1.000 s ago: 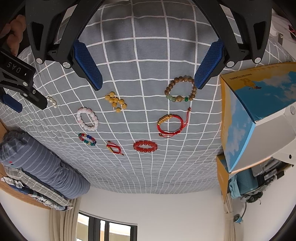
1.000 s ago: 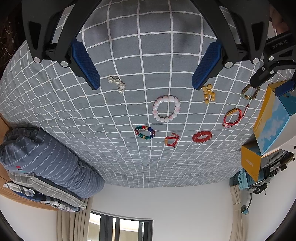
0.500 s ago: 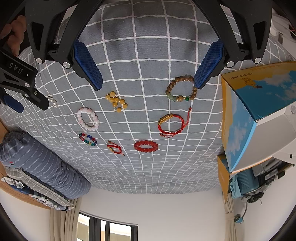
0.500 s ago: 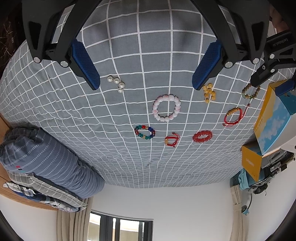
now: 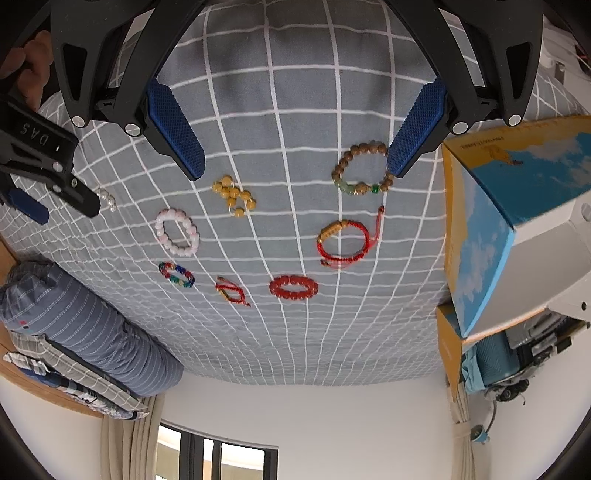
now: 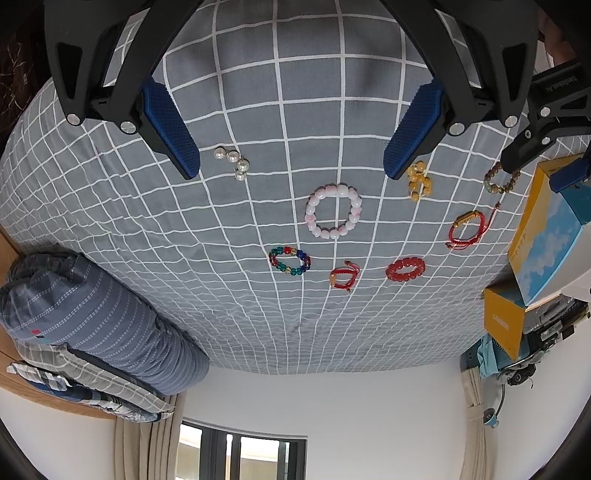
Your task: Organize jewelry
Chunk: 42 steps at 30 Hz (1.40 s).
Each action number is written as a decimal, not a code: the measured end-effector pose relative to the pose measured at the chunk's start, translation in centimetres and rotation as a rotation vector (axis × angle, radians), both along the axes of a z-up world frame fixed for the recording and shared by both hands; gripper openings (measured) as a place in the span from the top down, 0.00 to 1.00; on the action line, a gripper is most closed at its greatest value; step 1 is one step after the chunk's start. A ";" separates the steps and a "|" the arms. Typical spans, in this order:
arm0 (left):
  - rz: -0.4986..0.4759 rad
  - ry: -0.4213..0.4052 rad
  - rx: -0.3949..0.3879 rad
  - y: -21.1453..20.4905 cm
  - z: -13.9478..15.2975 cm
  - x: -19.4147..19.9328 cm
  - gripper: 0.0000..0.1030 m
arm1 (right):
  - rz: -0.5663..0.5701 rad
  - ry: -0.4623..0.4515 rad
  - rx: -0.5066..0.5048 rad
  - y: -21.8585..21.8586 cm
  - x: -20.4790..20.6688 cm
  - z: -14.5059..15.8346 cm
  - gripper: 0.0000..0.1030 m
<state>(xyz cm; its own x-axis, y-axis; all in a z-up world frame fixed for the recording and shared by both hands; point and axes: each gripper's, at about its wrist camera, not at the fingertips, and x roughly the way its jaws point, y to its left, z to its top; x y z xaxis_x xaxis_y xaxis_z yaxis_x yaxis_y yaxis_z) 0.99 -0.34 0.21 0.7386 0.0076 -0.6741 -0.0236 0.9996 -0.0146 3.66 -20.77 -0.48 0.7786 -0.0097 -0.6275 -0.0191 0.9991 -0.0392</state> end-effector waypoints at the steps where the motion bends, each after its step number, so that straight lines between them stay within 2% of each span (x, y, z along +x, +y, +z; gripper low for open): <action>1: 0.002 -0.002 -0.003 0.0 0.2 0.1 0.05 | 0.000 0.002 -0.002 0.0 0.1 0.1 0.07; 8: 0.008 0.009 0.007 0.3 1.3 2.5 0.05 | -0.001 0.022 -0.017 0.5 2.3 0.7 0.07; 14: 0.023 0.031 0.001 1.2 1.2 6.0 0.05 | -0.013 0.068 -0.014 0.6 5.4 0.0 0.07; 19: 0.038 0.083 0.000 2.4 -0.5 9.9 0.05 | -0.017 0.116 -0.033 1.2 8.6 -1.3 0.07; 27: 0.061 0.178 -0.074 5.4 -3.0 14.9 0.05 | -0.027 0.202 -0.028 1.5 13.1 -3.7 0.08; 31: 0.078 0.217 -0.059 6.1 -4.1 16.6 0.05 | -0.027 0.254 0.002 1.7 14.7 -4.9 0.13; 35: 0.051 0.252 -0.047 6.1 -4.9 17.5 0.06 | -0.027 0.306 0.001 2.3 15.4 -5.9 0.19; 37: 0.041 0.270 -0.032 6.1 -5.4 17.9 0.06 | -0.020 0.336 0.008 2.5 15.6 -6.2 0.26; 41: 0.023 0.301 -0.021 5.9 -6.1 18.4 0.06 | -0.024 0.338 0.028 2.6 15.5 -6.2 0.33; 42: 0.018 0.306 -0.012 5.8 -6.3 18.5 0.06 | -0.020 0.345 0.027 2.7 15.6 -6.3 0.38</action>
